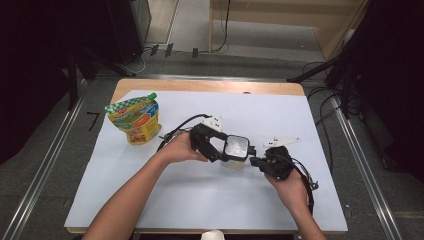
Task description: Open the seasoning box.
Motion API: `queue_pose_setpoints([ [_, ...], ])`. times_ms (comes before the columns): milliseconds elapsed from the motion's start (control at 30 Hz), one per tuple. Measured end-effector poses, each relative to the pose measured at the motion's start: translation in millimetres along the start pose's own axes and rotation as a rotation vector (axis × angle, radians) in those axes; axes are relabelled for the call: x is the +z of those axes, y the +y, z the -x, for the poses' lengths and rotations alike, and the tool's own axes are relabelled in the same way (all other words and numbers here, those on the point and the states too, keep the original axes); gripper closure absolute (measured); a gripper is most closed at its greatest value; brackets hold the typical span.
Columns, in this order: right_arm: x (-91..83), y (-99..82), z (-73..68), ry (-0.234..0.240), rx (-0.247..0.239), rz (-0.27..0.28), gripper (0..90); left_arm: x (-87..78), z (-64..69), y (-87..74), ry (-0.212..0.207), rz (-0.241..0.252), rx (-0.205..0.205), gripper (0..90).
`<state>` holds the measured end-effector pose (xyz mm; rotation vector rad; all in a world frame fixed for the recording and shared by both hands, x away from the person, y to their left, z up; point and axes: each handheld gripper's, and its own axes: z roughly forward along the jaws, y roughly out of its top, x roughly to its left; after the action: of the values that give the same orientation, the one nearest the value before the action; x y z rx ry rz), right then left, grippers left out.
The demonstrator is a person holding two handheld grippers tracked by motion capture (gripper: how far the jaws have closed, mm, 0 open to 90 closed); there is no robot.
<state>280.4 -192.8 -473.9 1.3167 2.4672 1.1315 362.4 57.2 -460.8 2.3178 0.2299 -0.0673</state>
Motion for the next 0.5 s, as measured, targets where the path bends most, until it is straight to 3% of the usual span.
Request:
queue_pose_setpoints([
  [200, 1.4, 0.4, 1.1, 0.003, 0.004, 0.0, 90.0, 2.3, 0.3, 1.3, -0.002, -0.016, -0.013, 17.9],
  [433, 3.9, 1.6, -0.8, 0.002, 0.0, 0.003, 90.0, -9.6, 1.1, 10.7, -0.004, 0.04, -0.027, 22.1],
  [500, 4.6, 2.2, -1.9, 0.004, -0.001, 0.008, 90.0, -10.4, 0.5, 11.8, -0.003, 0.03, -0.036, 22.3],
])
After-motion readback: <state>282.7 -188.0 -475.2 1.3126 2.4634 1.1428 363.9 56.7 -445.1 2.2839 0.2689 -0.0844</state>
